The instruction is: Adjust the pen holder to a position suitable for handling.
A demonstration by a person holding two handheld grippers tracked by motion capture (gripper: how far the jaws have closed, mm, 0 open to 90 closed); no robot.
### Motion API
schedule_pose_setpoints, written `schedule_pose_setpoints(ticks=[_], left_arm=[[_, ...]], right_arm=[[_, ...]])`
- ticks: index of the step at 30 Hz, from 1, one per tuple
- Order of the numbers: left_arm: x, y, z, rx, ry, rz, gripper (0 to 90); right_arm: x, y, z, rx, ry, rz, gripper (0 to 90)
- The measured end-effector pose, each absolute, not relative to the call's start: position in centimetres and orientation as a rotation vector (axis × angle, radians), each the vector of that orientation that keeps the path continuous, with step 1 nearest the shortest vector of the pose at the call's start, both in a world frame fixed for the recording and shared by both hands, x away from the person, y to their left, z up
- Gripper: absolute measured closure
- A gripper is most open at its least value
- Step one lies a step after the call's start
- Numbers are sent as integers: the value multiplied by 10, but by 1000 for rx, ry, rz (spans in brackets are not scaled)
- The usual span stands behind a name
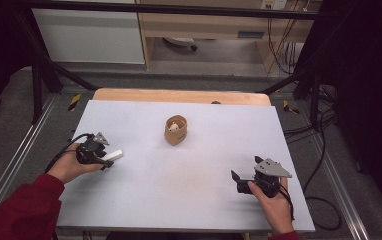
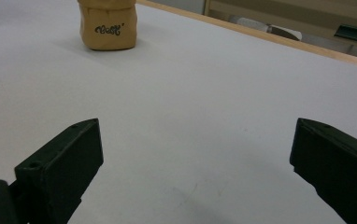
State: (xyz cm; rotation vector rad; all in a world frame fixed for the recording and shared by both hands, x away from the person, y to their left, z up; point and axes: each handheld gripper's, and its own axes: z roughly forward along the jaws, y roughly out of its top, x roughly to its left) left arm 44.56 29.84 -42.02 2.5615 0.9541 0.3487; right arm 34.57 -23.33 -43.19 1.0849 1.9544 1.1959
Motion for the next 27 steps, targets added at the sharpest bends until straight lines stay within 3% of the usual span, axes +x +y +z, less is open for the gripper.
schedule_pose_setpoints(ticks=[15, 23, 27], left_arm=[[449, 301, -422, 2605, 923, 355, 671], [442, 298, -422, 2598, 920, 435, 680], [439, 302, -415, 2504, 933, 477, 681]], right_arm=[[346, -233, -432, 1084, 1956, 1195, 31], [345, -234, -431, 1086, 1953, 1198, 31], [345, -234, -431, 1088, 1950, 1199, 30]])
